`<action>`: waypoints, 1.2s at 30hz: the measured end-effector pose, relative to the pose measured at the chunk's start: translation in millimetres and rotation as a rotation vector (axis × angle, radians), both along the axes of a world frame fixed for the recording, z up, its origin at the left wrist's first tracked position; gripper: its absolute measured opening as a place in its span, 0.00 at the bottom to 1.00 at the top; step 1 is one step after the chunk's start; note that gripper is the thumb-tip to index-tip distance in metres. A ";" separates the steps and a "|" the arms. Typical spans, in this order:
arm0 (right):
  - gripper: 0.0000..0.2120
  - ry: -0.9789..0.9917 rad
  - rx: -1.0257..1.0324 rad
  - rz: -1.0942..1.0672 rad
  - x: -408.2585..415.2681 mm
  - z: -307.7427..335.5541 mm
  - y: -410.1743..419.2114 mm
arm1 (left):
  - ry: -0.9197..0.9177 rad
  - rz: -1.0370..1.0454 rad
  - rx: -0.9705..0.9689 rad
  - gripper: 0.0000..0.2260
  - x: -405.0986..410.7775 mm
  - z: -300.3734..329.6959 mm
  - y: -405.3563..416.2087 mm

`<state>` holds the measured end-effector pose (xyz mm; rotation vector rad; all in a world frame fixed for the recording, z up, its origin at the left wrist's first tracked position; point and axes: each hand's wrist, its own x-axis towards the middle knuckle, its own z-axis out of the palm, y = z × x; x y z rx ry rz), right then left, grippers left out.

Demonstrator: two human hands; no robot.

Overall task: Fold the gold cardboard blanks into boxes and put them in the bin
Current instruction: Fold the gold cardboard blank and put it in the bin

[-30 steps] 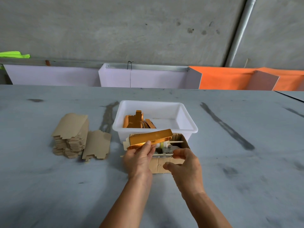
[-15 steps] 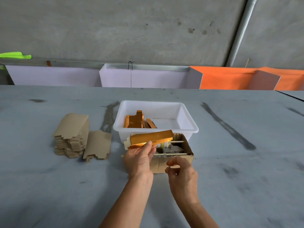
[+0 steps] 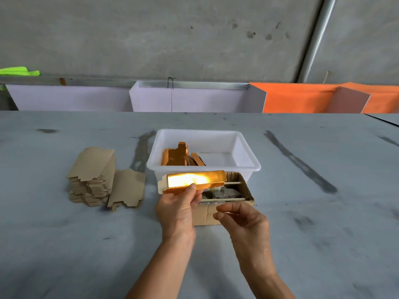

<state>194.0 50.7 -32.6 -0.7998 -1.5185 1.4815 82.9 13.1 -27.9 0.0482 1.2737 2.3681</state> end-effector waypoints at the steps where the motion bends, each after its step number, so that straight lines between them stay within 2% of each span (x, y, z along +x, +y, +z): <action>1: 0.09 0.035 0.004 0.026 0.8 4.4 -2.5 | 0.022 -0.008 -0.010 0.13 1.4 -0.7 -2.1; 9: 0.13 0.189 -0.017 0.185 -4.9 28.1 -11.9 | 0.130 -0.051 -0.030 0.07 11.7 -2.3 -17.1; 15: 0.09 0.118 -0.031 0.213 -14.2 31.5 -13.4 | 0.147 -0.043 -0.012 0.06 12.2 3.0 -22.4; 22: 0.19 0.056 0.003 0.256 -19.8 37.2 -13.4 | 0.162 -0.042 -0.001 0.05 13.8 5.2 -26.1; 36: 0.14 -0.079 -0.026 0.266 -21.5 41.2 -7.6 | 0.150 -0.043 -0.034 0.05 15.2 5.9 -26.8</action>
